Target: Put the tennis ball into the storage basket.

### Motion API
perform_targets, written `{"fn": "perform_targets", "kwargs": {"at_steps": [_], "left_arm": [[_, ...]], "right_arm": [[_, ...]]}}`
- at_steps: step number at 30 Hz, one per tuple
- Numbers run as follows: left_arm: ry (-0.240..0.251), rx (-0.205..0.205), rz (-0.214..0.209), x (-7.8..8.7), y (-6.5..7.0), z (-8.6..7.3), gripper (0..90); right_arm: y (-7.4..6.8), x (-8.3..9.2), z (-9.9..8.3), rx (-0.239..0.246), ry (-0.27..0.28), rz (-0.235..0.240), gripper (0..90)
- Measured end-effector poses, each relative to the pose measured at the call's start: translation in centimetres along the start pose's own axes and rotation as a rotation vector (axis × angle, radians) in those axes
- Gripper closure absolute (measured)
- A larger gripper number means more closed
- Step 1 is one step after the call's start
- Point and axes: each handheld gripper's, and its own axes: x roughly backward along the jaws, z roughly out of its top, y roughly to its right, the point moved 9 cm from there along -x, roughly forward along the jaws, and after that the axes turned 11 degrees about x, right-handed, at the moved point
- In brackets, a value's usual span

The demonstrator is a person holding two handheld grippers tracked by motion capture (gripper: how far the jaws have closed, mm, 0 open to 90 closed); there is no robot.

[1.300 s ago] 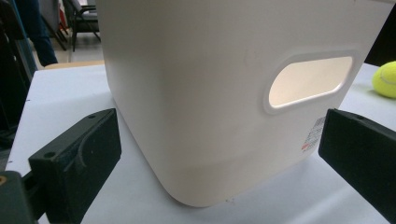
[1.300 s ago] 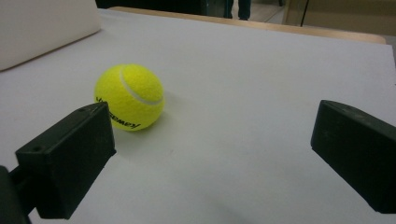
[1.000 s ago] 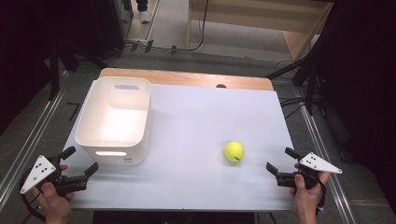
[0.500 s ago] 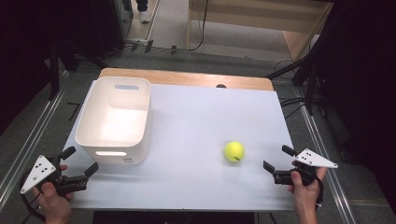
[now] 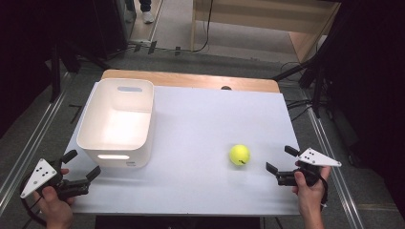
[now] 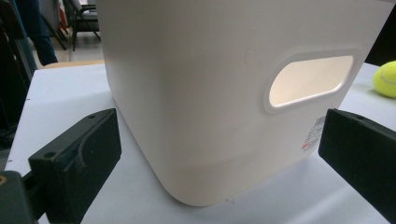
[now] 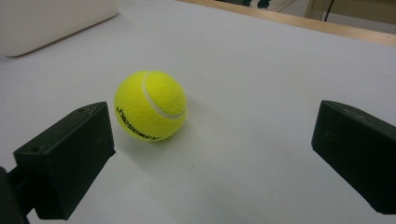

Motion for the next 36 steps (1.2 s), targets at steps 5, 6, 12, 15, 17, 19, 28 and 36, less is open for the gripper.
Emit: {"fn": "perform_targets", "kwargs": {"at_steps": [5,6,12,15,17,19,28,36], "left_arm": [[-0.002,-0.001,0.001,0.0,0.0,0.0,0.0],[-0.003,-0.001,0.002,0.0,0.0,0.0,0.0],[-0.004,0.000,0.001,0.0,0.0,0.0,0.0],[-0.005,-0.001,0.001,0.0,0.0,0.0,0.0],[-0.004,-0.001,0.000,0.0,0.0,0.0,0.0],[-0.004,0.000,0.000,0.0,0.0,0.0,0.0],[-0.004,0.001,-0.001,0.0,0.0,0.0,0.0],[-0.005,-0.001,0.000,0.0,0.0,0.0,0.0]], "right_arm": [[-0.1,-0.3,0.0,0.002,-0.011,0.009,0.0],[-0.1,-0.4,0.1,0.003,-0.012,0.011,0.0],[-0.5,-1.0,0.2,0.011,-0.021,0.032,0.0],[-0.6,-1.4,0.4,0.020,-0.028,0.040,0.0],[-0.8,-1.6,0.5,0.024,-0.034,0.047,0.0],[-0.9,-1.8,0.6,0.028,-0.039,0.052,0.0],[-1.5,-2.7,0.9,0.038,-0.061,0.081,0.0],[-1.9,-3.4,1.3,0.049,-0.077,0.103,0.0]]}}
